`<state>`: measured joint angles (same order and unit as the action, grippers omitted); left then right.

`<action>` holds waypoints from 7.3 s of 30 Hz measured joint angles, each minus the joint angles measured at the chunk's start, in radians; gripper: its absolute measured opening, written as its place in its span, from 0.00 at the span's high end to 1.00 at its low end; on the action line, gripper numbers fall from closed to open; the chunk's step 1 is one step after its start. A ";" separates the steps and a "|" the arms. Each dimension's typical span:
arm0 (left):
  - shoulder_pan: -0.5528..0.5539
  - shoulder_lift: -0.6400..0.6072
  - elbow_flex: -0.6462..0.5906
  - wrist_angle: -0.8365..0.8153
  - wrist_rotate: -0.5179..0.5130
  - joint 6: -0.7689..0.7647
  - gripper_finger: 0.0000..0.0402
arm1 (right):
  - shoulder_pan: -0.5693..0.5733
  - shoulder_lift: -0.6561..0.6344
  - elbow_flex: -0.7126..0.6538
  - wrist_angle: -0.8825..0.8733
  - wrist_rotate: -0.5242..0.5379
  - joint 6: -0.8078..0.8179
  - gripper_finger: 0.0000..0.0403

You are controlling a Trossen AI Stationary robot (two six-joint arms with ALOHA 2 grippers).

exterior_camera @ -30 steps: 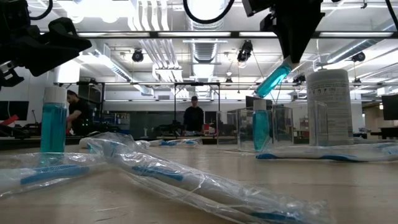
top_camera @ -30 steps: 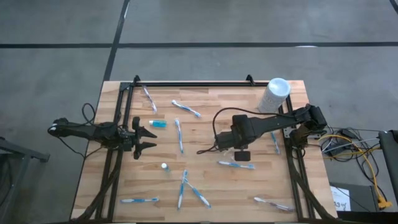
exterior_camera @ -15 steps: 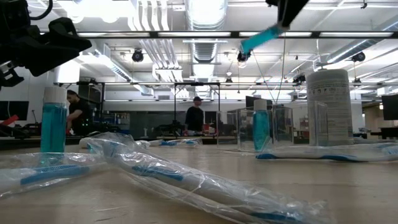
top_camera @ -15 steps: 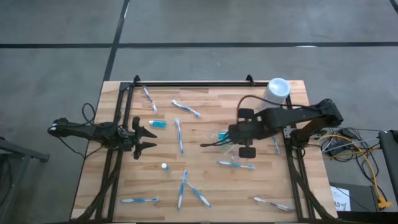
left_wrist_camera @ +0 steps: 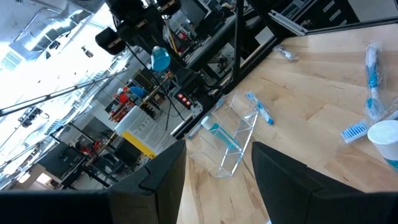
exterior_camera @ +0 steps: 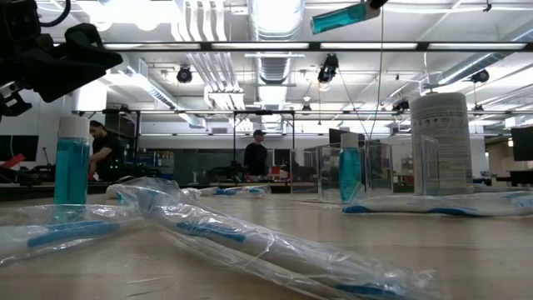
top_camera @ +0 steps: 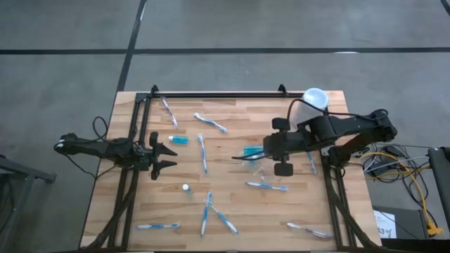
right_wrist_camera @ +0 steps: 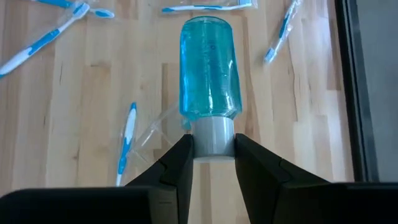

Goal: Pick & Place toothbrushing station
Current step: Put the blue mouthwash into the middle section of the transparent organizer

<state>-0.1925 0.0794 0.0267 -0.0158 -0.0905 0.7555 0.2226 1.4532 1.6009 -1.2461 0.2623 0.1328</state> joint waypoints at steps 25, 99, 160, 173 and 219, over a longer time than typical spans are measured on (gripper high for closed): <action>0.000 0.002 -0.004 0.233 0.043 -0.247 0.53 | -0.001 0.005 0.000 0.056 -0.018 -0.034 0.76; 0.003 0.925 0.773 0.048 -0.235 -1.544 0.53 | 0.000 0.007 0.000 0.233 0.052 -0.092 0.76; 0.128 1.265 0.834 0.548 0.135 -2.152 0.53 | 0.000 0.007 0.000 0.304 0.054 -0.215 0.76; 0.134 1.265 0.834 0.547 0.133 -2.151 0.65 | 0.000 0.007 0.000 0.304 0.053 -0.215 0.76; 0.135 1.266 0.834 0.547 0.116 -2.136 0.76 | 0.000 0.004 0.000 0.300 0.054 -0.027 0.43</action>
<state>-0.0570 1.3457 0.8604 0.5308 0.0254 -1.3807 0.2222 1.4570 1.6005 -0.9459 0.3160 0.1055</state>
